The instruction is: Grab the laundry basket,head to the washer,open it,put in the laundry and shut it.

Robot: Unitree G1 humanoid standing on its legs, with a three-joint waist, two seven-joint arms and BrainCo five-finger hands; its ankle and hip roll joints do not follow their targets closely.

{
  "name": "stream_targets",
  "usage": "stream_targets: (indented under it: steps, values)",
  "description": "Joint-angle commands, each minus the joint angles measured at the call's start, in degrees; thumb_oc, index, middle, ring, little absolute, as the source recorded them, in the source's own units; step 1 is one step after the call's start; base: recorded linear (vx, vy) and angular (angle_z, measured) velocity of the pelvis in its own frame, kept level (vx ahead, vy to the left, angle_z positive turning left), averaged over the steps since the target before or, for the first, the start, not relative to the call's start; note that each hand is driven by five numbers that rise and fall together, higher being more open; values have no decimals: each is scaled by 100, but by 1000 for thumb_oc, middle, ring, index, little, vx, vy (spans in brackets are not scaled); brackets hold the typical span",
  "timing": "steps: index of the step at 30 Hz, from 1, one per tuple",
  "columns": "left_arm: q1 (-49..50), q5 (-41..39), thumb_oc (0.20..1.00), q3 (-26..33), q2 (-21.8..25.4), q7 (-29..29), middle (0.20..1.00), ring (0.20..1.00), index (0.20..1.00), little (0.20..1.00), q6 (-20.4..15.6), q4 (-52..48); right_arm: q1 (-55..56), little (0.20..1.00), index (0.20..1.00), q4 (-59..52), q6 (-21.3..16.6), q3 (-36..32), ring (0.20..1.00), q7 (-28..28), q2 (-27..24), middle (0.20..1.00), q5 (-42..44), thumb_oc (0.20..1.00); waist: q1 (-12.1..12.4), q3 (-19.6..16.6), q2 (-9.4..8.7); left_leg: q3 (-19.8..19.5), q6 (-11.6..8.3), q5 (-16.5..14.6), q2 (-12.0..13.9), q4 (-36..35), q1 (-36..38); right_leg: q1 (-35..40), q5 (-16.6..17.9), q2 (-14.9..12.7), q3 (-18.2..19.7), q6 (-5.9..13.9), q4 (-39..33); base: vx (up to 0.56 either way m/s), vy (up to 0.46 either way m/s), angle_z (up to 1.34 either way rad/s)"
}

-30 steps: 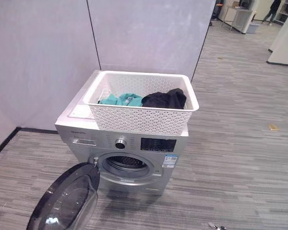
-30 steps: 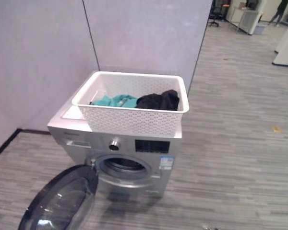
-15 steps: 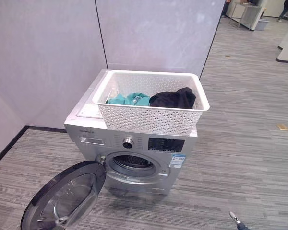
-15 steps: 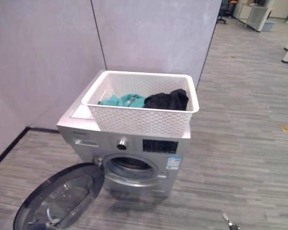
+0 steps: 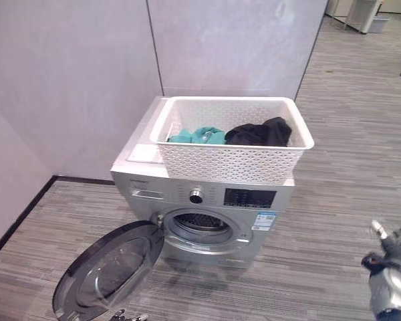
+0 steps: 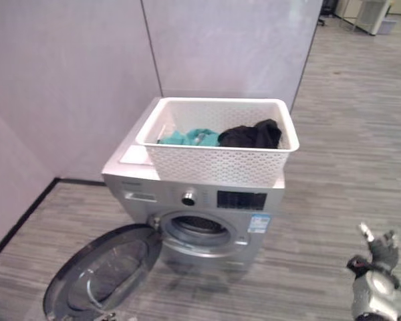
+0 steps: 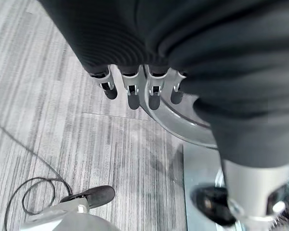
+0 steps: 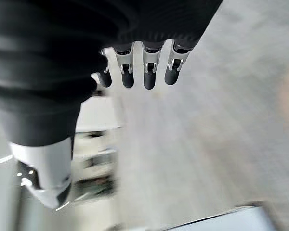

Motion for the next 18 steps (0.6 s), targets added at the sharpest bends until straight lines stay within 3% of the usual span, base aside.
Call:
stream_targets:
  steps: [1, 2, 6, 8, 10, 14, 15, 18]
  values:
    - [-222, 105, 1000, -58, 219, 3, 1000, 1000, 1000, 1000, -103, 4, -579, 1000, 1000, -300, -441, -280, 1000, -427, -697, 1000, -438, 1000, 182, -53, -167, -330, 417, -1202, -95, 939, -292, -427, 585, -253, 339, 327, -155, 54, -42, 10]
    - [-294, 96, 1000, -77, 226, 17, 1000, 1000, 1000, 1000, -100, 7, -692, 1000, 1000, -731, -459, -316, 1000, -554, -959, 1000, -709, 1000, 130, -6, -207, -478, 392, -1253, -151, 1013, -279, -561, 679, -229, 660, 366, -517, 83, -50, 23]
    - [-427, 87, 1000, -20, 237, 29, 1000, 1000, 1000, 1000, -87, 124, -777, 1000, 1000, -1664, -463, -442, 1000, -715, -1283, 1000, -1166, 1000, 45, 8, -340, -703, 353, -1451, -222, 1172, -220, -651, 1022, -196, 1072, 473, -1117, 108, -77, 48]
    - [-440, 86, 1000, -9, 241, 25, 1000, 1000, 1000, 1000, -85, 153, -738, 1000, 1000, -1855, -465, -496, 1000, -732, -1341, 1000, -1253, 1000, 17, 2, -413, -768, 336, -1412, -265, 1197, -248, -683, 1150, -186, 1170, 487, -1109, 37, -68, 53]
    - [-490, 55, 1000, 77, 238, -17, 1000, 1000, 1000, 1000, -63, 222, -555, 1000, 1000, -2559, -416, -670, 1000, -561, -1543, 1000, -1435, 1000, -43, -103, -577, -1003, 276, -1489, -261, 1258, -219, -537, 1045, -46, 1446, 538, -1065, 127, -131, 35]
    - [-479, 50, 1000, 132, 237, -52, 1000, 1000, 1000, 1000, -33, 332, -468, 1000, 1000, -2846, -347, -723, 1000, -383, -1715, 1000, -1523, 1000, -61, -212, -668, -1090, 228, -1449, -192, 1223, -216, -542, 926, 32, 1451, 524, -997, 84, -89, 15]
    - [-437, 67, 1000, 199, 234, -82, 1000, 1000, 1000, 1000, -7, 445, -468, 1000, 1000, -3022, -279, -647, 1000, -153, -1973, 1000, -1620, 1000, -25, -305, -730, -1117, 175, -1437, -58, 1165, -155, -511, 795, 103, 1362, 486, -1003, 78, -87, 12]
    - [-418, 75, 1000, 234, 203, -101, 1000, 1000, 1000, 1000, 0, 489, -518, 1000, 1000, -3048, -259, -562, 1000, -54, -2112, 1000, -1649, 1000, -30, -359, -710, -1147, 135, -1421, 39, 1068, -83, -457, 745, 156, 1283, 457, -1025, 72, -81, 7]
